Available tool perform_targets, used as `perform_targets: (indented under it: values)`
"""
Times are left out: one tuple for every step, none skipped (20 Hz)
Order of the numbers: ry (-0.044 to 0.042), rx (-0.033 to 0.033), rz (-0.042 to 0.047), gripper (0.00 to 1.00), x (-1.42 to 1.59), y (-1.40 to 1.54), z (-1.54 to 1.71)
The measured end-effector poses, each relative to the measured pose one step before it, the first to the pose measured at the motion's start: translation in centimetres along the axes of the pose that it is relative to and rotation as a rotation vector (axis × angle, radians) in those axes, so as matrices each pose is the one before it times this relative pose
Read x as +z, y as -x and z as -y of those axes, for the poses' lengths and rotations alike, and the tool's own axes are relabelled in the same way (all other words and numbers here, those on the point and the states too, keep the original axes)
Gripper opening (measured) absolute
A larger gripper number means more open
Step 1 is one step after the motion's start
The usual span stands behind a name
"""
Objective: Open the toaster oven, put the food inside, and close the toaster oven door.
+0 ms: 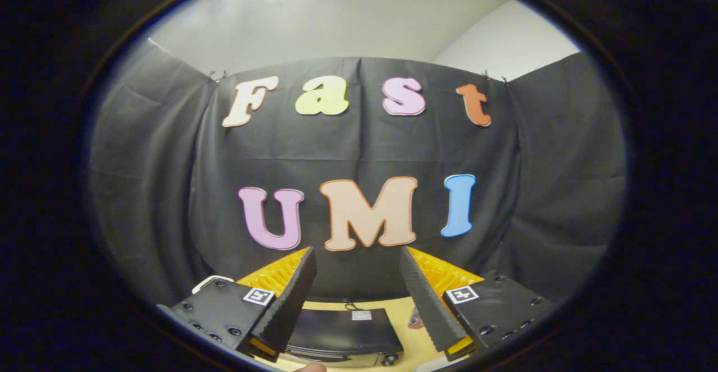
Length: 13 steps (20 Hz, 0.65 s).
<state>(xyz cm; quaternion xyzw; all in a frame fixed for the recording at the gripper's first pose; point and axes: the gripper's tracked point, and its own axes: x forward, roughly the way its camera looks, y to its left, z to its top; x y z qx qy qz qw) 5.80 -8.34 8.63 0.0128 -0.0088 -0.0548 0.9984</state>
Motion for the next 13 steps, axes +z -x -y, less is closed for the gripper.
perform_targets:
  values:
    - [-0.01025,-0.01819,0.00377,0.95,0.08,0.079,1.47]
    - [-0.01058,-0.01788,0.00551,0.95,0.133,0.135,1.543]
    - [-0.00503,-0.01028,0.01048,0.95,0.307,-0.085,1.346]
    - [-0.00423,-0.01289,0.0134,0.95,0.347,-0.075,1.434]
    - [-0.00174,-0.01773,0.01616,0.95,0.187,-0.221,1.54]
    - [-0.00922,-0.01833,0.01527,0.95,0.072,-0.078,1.647]
    - [-0.01142,-0.01395,0.01116,0.95,0.287,-0.261,1.468]
    - [-0.01146,-0.01362,0.00516,0.95,0.096,-0.203,1.49]
    - [-0.0141,-0.00802,0.00065,0.95,-0.074,-0.333,1.494]
    - [-0.01957,-0.00474,-0.00243,0.95,-0.068,-0.329,1.457]
    - [-0.03531,-0.00692,-0.01261,0.95,-0.607,-0.528,1.718]
    - [-0.03722,-0.00251,-0.00968,0.95,-0.759,-0.411,1.638]
    - [-0.02555,-0.01744,0.00389,0.95,-0.373,-0.413,2.244]
